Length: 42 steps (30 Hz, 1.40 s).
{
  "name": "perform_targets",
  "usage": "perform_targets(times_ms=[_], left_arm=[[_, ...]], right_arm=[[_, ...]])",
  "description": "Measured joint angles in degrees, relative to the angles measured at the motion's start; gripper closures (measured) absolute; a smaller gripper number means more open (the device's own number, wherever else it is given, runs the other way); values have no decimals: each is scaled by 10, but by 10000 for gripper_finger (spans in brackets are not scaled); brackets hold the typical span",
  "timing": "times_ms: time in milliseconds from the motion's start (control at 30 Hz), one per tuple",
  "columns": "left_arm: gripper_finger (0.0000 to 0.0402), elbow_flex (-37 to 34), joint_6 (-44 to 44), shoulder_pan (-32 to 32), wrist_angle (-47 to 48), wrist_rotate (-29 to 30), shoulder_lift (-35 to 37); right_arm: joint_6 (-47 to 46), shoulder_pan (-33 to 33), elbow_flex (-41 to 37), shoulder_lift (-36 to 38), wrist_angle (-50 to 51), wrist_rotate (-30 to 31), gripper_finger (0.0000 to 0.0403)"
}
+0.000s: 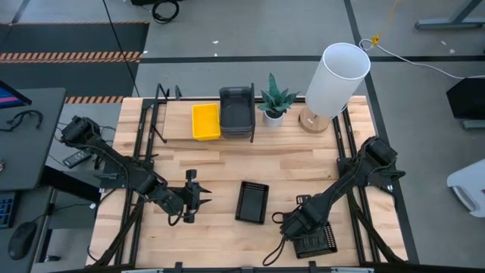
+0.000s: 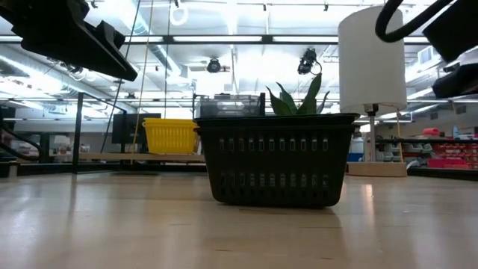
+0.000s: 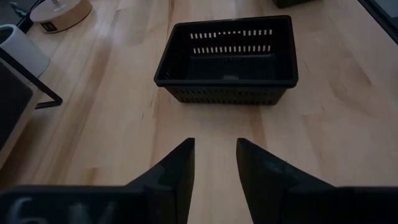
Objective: Stack baskets on shelf by color
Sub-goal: Stack the bottom black bin into the other black bins
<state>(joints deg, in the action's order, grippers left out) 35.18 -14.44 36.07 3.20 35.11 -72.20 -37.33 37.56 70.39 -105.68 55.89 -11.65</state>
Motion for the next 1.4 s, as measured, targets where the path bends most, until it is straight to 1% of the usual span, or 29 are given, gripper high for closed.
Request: perform_targets(times_ms=[167, 233, 333, 367, 433, 533, 633, 767, 900, 967, 1033, 1200, 1300, 1400], left_arm=[[276, 0, 0, 0, 0, 0, 0], [276, 0, 1, 0, 1, 0, 0], [276, 0, 0, 0, 1, 0, 0], [276, 0, 0, 0, 0, 0, 0], [276, 0, -6, 0, 1, 0, 0], [276, 0, -15, 2, 1, -12, 0], [276, 1, -19, 2, 1, -54, 11], [276, 1, -29, 5, 1, -107, 36], [276, 1, -17, 18, 2, -119, 65], [276, 1, 1, 25, 0, -119, 87], [276, 1, 20, 28, 1, -120, 110], [276, -7, 59, 28, -2, -118, 170], [276, -28, 57, 25, -2, -118, 201], [276, -61, 44, 23, -24, -118, 233]], right_arm=[[9, 0, -1, -2, -23, 30, 329], [12, 0, -1, -2, -24, 31, 343], [22, 0, 0, -2, -30, 37, 380], [27, -2, 4, -2, -29, 38, 388], [39, -8, 18, -2, -26, 45, 389], [50, -23, 52, -2, 6, 82, 384], [93, -40, 104, -2, 63, 126, 391], [146, -67, 181, -2, 137, 194, 391], [222, -96, 252, -2, 203, 256, 391], [278, -111, 280, -2, 199, 280, 391], [340, -127, 296, -2, 181, 290, 391], [501, -156, 299, -2, 82, 284, 391], [555, -159, 299, -2, 36, 285, 391], [604, -159, 299, -2, -5, 283, 391]])
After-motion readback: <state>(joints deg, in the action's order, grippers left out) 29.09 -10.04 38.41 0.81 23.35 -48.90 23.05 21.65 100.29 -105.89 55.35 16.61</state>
